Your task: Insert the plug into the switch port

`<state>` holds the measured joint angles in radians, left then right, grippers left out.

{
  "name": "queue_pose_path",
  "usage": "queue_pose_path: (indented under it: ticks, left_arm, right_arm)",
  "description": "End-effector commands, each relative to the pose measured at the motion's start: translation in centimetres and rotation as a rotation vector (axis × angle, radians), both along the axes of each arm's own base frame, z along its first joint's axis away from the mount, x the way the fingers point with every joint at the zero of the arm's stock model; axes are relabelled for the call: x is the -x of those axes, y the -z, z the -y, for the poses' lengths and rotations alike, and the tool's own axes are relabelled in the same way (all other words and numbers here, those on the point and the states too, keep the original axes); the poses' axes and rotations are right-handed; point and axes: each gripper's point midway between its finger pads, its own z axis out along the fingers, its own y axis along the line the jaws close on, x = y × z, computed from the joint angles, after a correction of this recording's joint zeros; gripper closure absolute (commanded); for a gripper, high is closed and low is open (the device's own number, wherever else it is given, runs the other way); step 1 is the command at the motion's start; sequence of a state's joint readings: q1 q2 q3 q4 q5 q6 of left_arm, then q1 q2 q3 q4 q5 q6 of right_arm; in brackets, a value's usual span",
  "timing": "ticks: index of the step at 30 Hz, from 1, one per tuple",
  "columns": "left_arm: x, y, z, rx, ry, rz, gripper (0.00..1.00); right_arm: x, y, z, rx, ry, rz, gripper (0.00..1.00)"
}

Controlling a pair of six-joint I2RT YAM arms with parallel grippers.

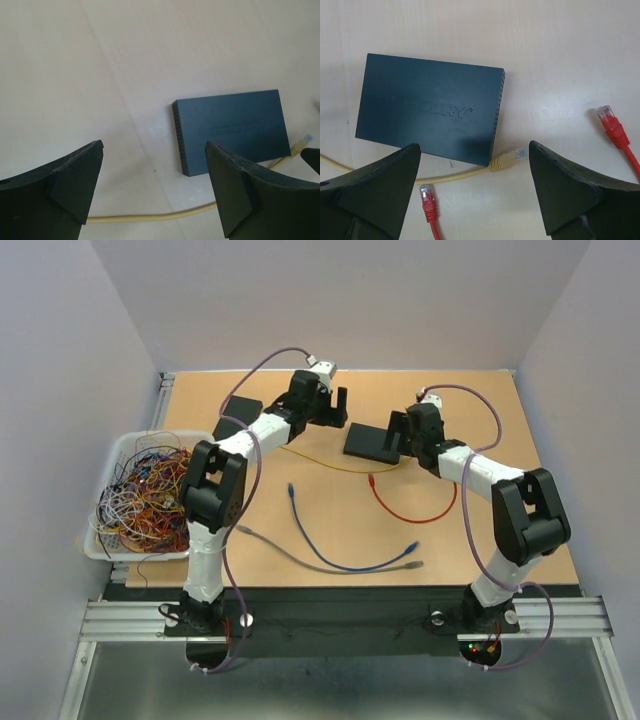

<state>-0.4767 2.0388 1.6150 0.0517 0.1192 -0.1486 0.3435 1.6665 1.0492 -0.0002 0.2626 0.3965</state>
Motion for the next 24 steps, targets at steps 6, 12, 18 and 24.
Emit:
queue_pose_path:
  ticks: [6, 12, 18, 24]
  left_arm:
    - [-0.2, 1.2, 6.0, 0.164, 0.202, -0.035, 0.05]
    - [1.2, 3.3, 7.9, 0.189, 0.268, -0.094, 0.06]
    - [1.9, 4.7, 10.3, 0.211, 0.313, -0.126, 0.07]
    - [2.9, 5.0, 14.8, 0.271, 0.381, -0.161, 0.08]
  right_arm:
    - [-3.6, 3.2, -0.3, -0.067, -0.010, -0.065, 0.07]
    - [-3.6, 6.6, -1.0, -0.101, -0.025, -0.142, 0.15]
    - [-4.1, 8.3, -1.0, -0.102, -0.029, -0.170, 0.29]
    - [-5.0, 9.2, 1.4, -0.116, 0.025, -0.182, 0.39]
